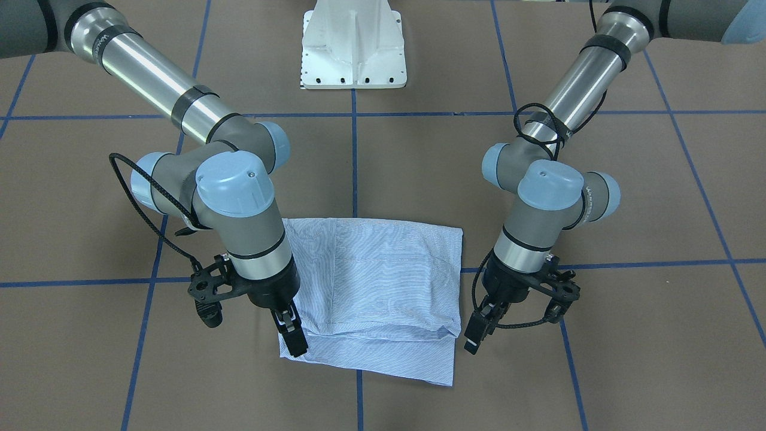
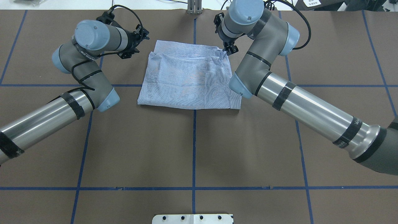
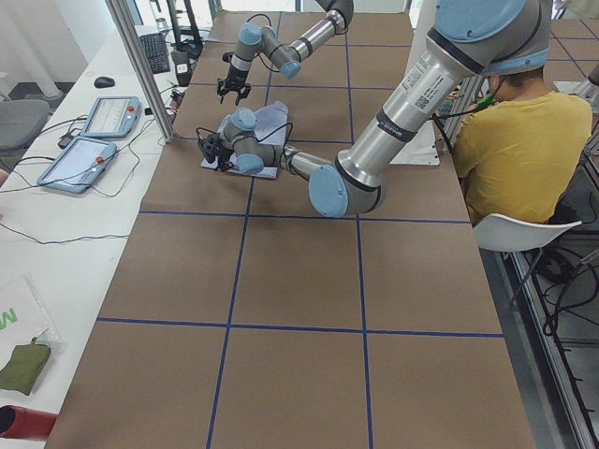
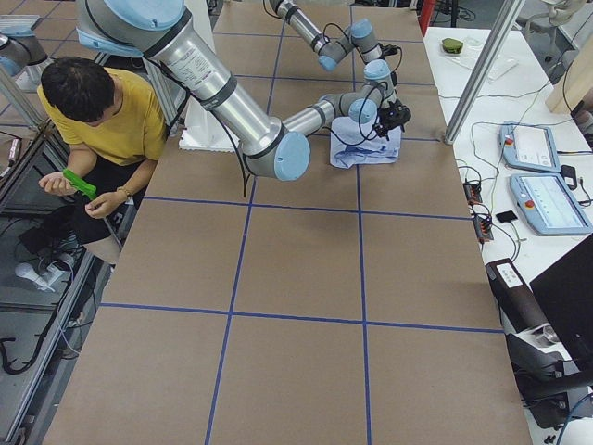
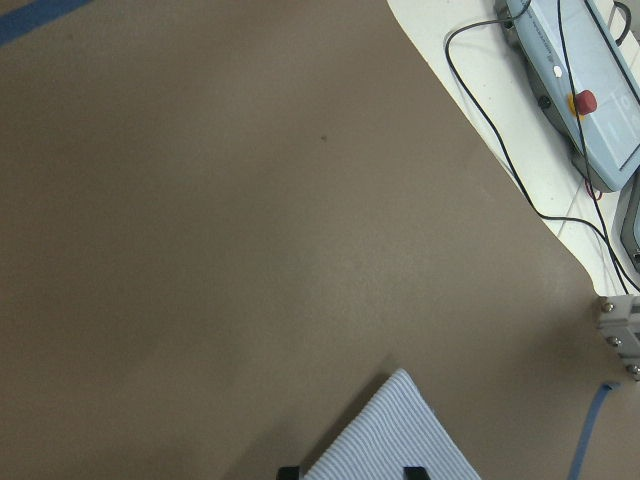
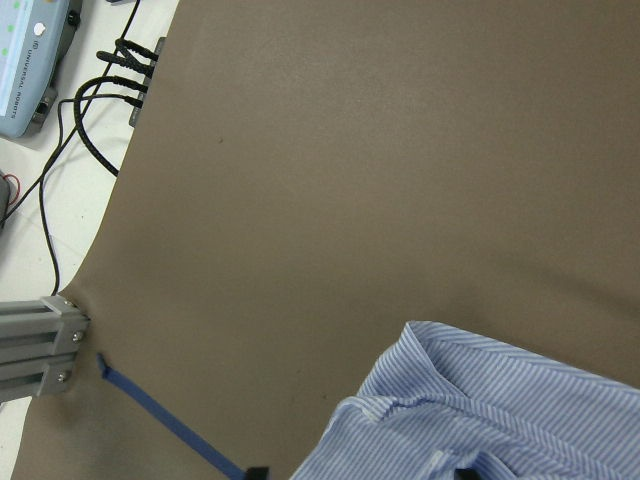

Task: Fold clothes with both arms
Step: 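Release the shirt and raise both grippers away from it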

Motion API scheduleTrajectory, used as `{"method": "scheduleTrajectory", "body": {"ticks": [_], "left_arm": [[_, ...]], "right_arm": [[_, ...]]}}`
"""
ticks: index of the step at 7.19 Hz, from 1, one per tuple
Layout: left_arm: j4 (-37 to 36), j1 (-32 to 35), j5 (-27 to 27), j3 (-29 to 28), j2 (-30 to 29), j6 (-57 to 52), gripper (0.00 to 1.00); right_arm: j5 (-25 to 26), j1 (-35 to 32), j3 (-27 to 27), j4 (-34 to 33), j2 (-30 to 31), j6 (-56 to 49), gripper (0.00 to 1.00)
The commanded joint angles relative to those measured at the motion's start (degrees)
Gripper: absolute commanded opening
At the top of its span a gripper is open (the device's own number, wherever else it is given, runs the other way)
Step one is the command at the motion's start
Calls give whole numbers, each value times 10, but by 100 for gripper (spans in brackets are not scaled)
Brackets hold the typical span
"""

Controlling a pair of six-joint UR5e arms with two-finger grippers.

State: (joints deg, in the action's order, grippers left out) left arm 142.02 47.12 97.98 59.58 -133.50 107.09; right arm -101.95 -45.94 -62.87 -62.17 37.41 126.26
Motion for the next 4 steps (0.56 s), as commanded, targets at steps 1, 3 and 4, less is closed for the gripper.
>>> {"method": "scheduleTrajectory", "body": {"ticks": [1,3,4], "left_arm": [[2,18,8,17,6,-48,100],[-4,27,89,123,93,-175,100],[-5,33,102,195,158,-275,100]], "right_arm": [[-22,-20,0,0,3,-47,100],[-65,-42,-37,0,58,-221,100],[-103,-66,-63,0,99,-312,100]]}}
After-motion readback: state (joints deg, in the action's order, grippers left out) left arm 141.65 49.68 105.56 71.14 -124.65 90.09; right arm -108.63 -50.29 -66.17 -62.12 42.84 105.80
